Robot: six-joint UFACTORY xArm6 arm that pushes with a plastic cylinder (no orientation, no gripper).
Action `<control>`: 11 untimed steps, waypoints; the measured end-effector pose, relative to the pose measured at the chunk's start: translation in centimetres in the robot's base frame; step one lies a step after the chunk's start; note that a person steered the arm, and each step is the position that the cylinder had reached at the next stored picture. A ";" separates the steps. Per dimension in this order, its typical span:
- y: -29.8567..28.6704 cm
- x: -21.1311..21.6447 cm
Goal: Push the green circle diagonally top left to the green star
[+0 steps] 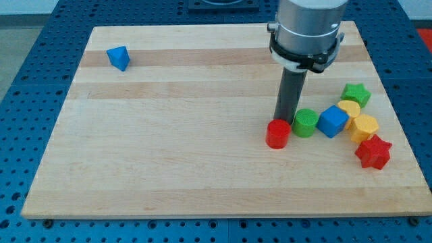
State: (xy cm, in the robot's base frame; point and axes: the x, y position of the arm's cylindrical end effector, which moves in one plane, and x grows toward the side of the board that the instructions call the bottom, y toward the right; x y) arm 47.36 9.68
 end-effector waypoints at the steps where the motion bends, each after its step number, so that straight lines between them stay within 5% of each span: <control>1: -0.1 4.8; 3: 5.1 5.8; 5: 4.4 4.2; 6: 0.9 -3.4; 7: 0.9 -5.1; 8: 0.9 -11.3; 10: 0.5 -11.2; 11: -3.7 -7.3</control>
